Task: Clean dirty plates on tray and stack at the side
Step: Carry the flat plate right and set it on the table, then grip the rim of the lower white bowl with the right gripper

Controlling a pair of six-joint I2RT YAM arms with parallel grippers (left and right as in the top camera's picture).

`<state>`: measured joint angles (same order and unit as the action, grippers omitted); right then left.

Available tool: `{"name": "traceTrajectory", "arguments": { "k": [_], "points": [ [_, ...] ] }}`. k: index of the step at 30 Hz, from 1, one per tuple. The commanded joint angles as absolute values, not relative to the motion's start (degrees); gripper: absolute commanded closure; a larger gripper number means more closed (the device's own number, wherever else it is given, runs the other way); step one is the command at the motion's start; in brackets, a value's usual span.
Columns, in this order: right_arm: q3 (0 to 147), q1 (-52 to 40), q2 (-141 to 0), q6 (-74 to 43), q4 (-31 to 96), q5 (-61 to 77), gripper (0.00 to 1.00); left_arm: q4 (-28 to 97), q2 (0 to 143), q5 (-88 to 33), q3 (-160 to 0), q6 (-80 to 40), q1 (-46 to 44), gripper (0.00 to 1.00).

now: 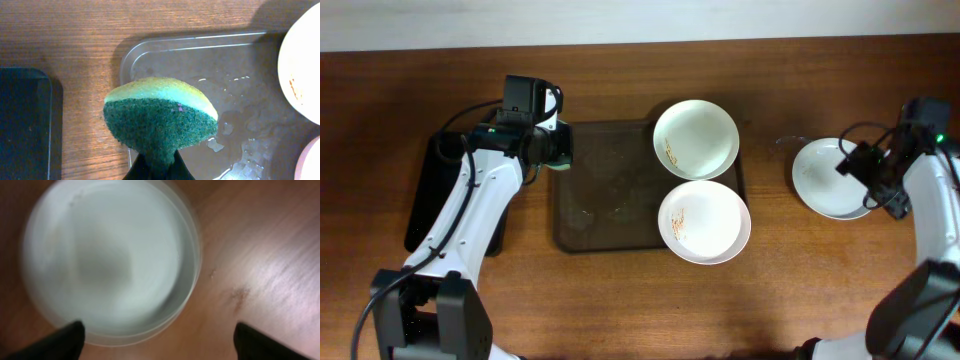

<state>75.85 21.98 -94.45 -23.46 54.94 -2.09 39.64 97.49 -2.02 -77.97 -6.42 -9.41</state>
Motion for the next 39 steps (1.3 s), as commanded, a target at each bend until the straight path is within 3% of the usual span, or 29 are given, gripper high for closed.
{"name": "traceTrajectory", "arguments": {
  "k": [1,4,8,15,18,23,25,28,35,37,39],
  "points": [
    [79.35,14.76,-91.37,-17.37,59.29,13.17,0.13,39.48,96.95,-2.61,-78.04,-5.69,-9.37,0.99],
    [74.11,1.80,-93.30,-20.56,60.10,8.56,0.28,39.48,96.95,-2.61,-78.04,-5.69,-9.37,0.99],
    [64.47,-7.03,-94.26,-23.16,59.66,7.90,0.36,39.72,96.95,-2.61,-78.04,-5.69,-9.37,0.99],
    [53.65,-9.54,-94.26,-24.21,43.88,0.93,0.62,41.17,96.95,-2.61,-78.04,-5.69,-9.37,0.99],
    [53.65,-9.69,-94.26,-21.96,43.29,0.84,0.96,41.19,96.95,-2.59,-78.04,-5.69,-9.37,0.99],
    [60.84,-18.85,-94.21,-19.57,51.16,4.47,0.96,41.21,96.95,-2.61,-78.04,-5.69,-9.37,0.99],
    [69.04,-26.15,-94.24,-27.92,49.41,3.55,0.96,41.23,96.95,-2.61,-78.04,-5.69,-9.37,0.99],
    [69.93,-32.51,-96.09,-44.07,38.26,-2.83,0.96,41.54,96.95,-2.61,-78.04,-5.69,-9.37,0.99],
    [70.08,-33.69,-105.16,-46.22,33.12,-0.47,0.95,42.28,96.95,-2.61,-78.02,-5.67,-9.37,0.99],
    [70.06,-33.71,-105.80,-43.27,32.67,-1.58,0.63,42.22,96.95,-2.61,-78.02,-5.69,-9.37,0.99],
    [70.06,-33.61,-107.02,-41.76,30.50,-3.60,0.56,42.04,96.95,-2.63,-78.02,-5.69,-9.39,0.99]
  ]
}}
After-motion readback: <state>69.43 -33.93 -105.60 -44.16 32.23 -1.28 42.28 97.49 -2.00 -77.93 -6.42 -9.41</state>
